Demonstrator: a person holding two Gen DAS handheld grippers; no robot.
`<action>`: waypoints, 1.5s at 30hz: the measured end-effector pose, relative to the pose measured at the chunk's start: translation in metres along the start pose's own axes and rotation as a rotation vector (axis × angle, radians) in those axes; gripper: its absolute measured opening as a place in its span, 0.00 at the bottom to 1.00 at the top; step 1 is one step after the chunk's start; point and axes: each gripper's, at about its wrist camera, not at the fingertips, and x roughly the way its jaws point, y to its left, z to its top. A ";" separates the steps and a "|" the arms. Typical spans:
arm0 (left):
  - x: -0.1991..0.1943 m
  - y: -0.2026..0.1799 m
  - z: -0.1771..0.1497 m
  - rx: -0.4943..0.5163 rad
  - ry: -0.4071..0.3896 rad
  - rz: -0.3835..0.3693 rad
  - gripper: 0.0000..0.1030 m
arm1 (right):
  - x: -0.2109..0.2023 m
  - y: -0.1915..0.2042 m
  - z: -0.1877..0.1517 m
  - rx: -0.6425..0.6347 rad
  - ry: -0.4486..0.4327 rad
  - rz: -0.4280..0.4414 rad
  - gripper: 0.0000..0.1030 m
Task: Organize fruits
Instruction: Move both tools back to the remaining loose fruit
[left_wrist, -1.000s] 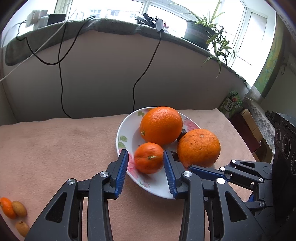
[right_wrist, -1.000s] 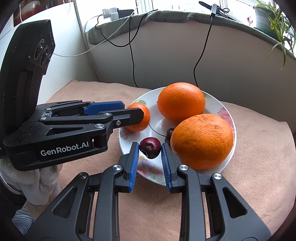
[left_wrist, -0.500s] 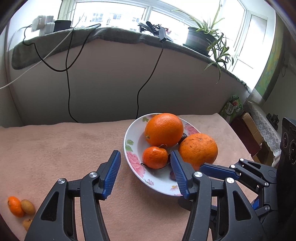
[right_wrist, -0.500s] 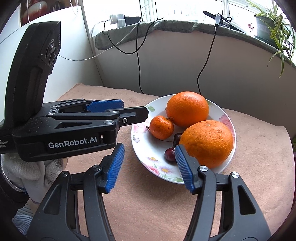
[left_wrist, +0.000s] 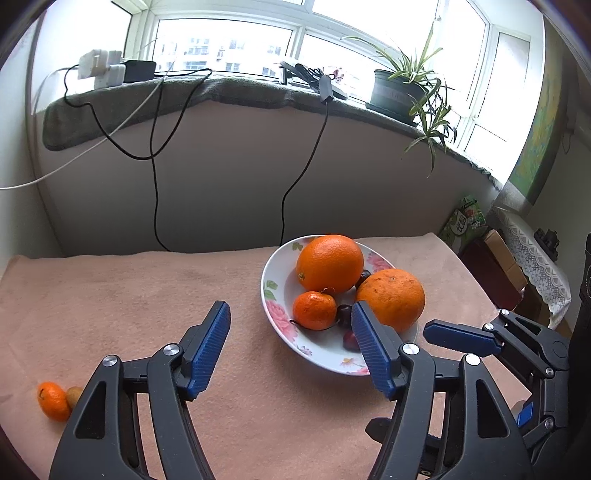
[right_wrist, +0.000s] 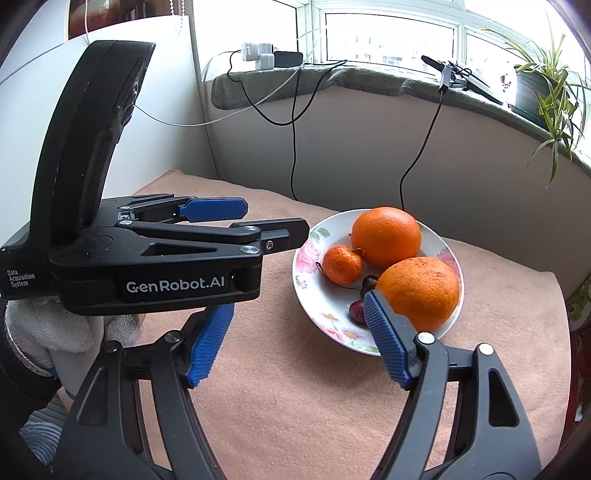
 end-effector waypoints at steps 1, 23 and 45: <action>-0.002 0.001 -0.001 0.000 -0.003 0.003 0.66 | -0.002 0.001 0.000 -0.004 -0.004 -0.004 0.79; -0.065 0.044 -0.034 -0.013 -0.029 0.118 0.66 | -0.007 0.025 -0.002 -0.010 -0.011 -0.030 0.90; -0.122 0.141 -0.102 -0.123 0.014 0.299 0.66 | 0.026 0.082 -0.005 -0.093 0.056 0.131 0.90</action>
